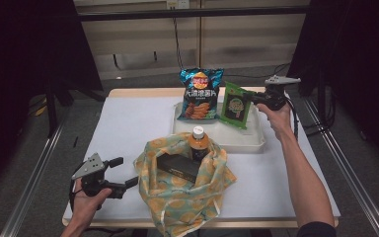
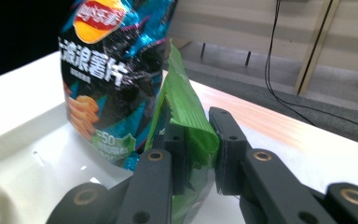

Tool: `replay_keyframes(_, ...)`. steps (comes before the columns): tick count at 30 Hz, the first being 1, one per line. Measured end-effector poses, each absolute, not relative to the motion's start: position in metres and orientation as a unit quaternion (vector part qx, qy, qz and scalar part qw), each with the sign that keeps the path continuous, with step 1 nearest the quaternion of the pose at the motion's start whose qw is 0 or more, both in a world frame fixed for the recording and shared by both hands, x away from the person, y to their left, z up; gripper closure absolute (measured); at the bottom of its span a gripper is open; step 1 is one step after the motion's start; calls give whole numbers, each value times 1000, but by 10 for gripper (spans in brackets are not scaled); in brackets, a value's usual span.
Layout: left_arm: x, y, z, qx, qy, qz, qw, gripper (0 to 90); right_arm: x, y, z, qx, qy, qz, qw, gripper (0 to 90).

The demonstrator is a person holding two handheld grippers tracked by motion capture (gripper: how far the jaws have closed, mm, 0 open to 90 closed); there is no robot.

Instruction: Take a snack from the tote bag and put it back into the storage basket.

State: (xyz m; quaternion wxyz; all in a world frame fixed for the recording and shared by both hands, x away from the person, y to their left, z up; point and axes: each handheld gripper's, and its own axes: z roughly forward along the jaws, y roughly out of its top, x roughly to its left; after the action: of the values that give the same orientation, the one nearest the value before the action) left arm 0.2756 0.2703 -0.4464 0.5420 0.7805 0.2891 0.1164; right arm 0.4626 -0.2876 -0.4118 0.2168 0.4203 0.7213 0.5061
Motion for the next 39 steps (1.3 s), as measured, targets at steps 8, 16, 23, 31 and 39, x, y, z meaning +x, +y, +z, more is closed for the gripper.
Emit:
replay_keyframes(8,275,270,-446,784,290,125,534,57,471,-291,-418,434,716,502,217,779)
replay_keyframes(16,275,269,-447,783,289,117,538,57,480,-290,-416,438,715,500,218,782)
replay_keyframes(23,275,269,-447,784,286,117,538,57,488,-289,-420,453,713,485,227,765)
replay_keyframes(31,276,269,-447,784,288,117,538,57,496,-288,-420,460,716,471,234,713)
replay_keyframes(39,276,269,-448,785,288,114,536,57,498,-292,-424,470,716,458,238,622)
